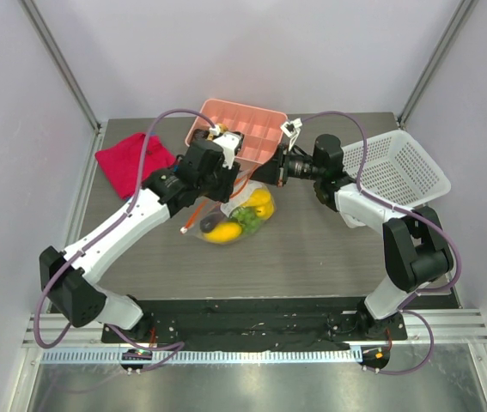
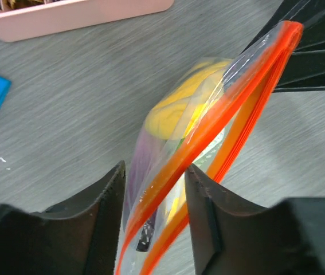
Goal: Open the zip-top bag and remove the fake food
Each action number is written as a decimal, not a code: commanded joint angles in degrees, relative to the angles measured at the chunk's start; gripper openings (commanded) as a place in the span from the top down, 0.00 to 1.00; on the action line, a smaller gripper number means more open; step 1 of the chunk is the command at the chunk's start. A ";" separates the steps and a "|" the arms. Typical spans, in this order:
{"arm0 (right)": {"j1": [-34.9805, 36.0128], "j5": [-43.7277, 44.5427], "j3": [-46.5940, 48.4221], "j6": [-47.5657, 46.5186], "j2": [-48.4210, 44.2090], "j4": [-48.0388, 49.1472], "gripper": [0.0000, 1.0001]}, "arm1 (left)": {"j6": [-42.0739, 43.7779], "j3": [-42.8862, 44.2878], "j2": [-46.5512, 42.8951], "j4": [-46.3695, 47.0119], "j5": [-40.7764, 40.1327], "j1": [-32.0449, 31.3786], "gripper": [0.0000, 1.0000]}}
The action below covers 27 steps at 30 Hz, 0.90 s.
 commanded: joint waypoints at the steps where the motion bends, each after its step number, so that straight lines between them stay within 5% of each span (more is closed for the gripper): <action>1: 0.39 -1.13 2.43 0.55 -1.87 3.49 0.99 | 1.30 2.75 1.84 -0.20 -4.40 -0.20 0.60; 9: 0.92 -1.93 4.45 -2.42 -2.04 -0.63 0.98 | 0.50 6.01 2.55 -4.59 -0.71 3.40 1.00; 16: 3.98 8.77 11.56 -9.10 -0.37 -23.07 0.50 | -7.82 7.51 -2.36 -5.75 0.16 3.49 1.00; 22: 5.22 30.13 19.65 -9.99 -1.16 -48.93 0.38 | -18.38 5.32 -5.09 -1.89 8.50 3.41 1.00; 27: 4.96 43.14 13.52 -12.98 -10.54 -53.98 0.30 | -25.85 -2.24 -4.83 9.18 13.17 3.14 1.00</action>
